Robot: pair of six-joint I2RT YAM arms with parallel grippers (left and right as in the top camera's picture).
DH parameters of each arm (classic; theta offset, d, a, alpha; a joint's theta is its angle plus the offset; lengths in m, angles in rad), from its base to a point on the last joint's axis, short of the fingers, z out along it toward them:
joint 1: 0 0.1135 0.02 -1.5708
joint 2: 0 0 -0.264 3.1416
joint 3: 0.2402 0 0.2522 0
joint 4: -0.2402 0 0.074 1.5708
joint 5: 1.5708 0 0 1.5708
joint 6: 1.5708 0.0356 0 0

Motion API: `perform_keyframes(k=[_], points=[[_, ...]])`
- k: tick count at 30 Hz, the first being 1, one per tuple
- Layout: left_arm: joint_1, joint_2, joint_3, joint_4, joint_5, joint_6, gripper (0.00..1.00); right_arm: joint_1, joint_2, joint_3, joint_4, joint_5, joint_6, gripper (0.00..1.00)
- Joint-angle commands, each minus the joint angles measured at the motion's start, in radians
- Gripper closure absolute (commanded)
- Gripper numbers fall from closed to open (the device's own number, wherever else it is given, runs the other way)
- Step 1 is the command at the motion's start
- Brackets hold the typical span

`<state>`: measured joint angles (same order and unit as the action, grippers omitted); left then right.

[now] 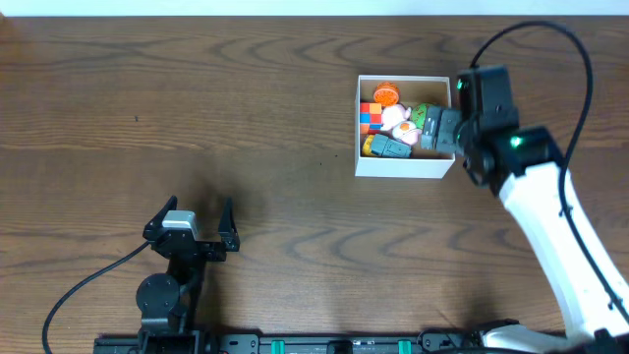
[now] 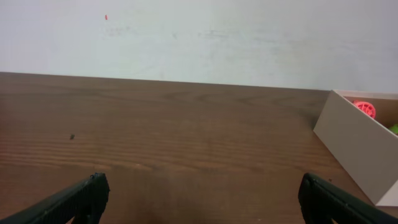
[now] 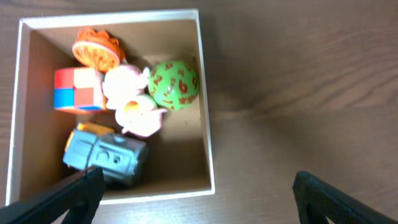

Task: Pack container

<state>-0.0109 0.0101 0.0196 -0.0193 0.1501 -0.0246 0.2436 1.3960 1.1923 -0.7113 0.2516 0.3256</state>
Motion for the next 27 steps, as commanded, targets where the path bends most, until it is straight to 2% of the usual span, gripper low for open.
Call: perform_keyframes(k=[1,4,10,14,23,27], points=[[-0.003,-0.006,-0.016,-0.037,0.011,0.014,0.02,0.005,-0.121,-0.101,0.128,0.026,-0.008,0.01],[-0.003,-0.006,-0.016,-0.037,0.011,0.013,0.02,-0.008,-0.227,-0.235,0.265,-0.038,-0.008,0.01],[-0.003,-0.006,-0.016,-0.037,0.011,0.013,0.02,-0.071,-0.455,-0.524,0.374,-0.213,-0.004,0.01],[-0.003,-0.006,-0.016,-0.037,0.011,0.013,0.02,-0.122,-0.618,-0.694,0.46,-0.245,-0.007,0.01],[-0.003,-0.006,-0.016,-0.037,0.011,0.013,0.02,-0.14,-0.909,-0.917,0.541,-0.284,-0.276,0.01],[-0.003,-0.006,-0.016,-0.037,0.011,0.013,0.02,-0.14,-1.009,-0.994,0.607,-0.286,-0.324,0.01]])
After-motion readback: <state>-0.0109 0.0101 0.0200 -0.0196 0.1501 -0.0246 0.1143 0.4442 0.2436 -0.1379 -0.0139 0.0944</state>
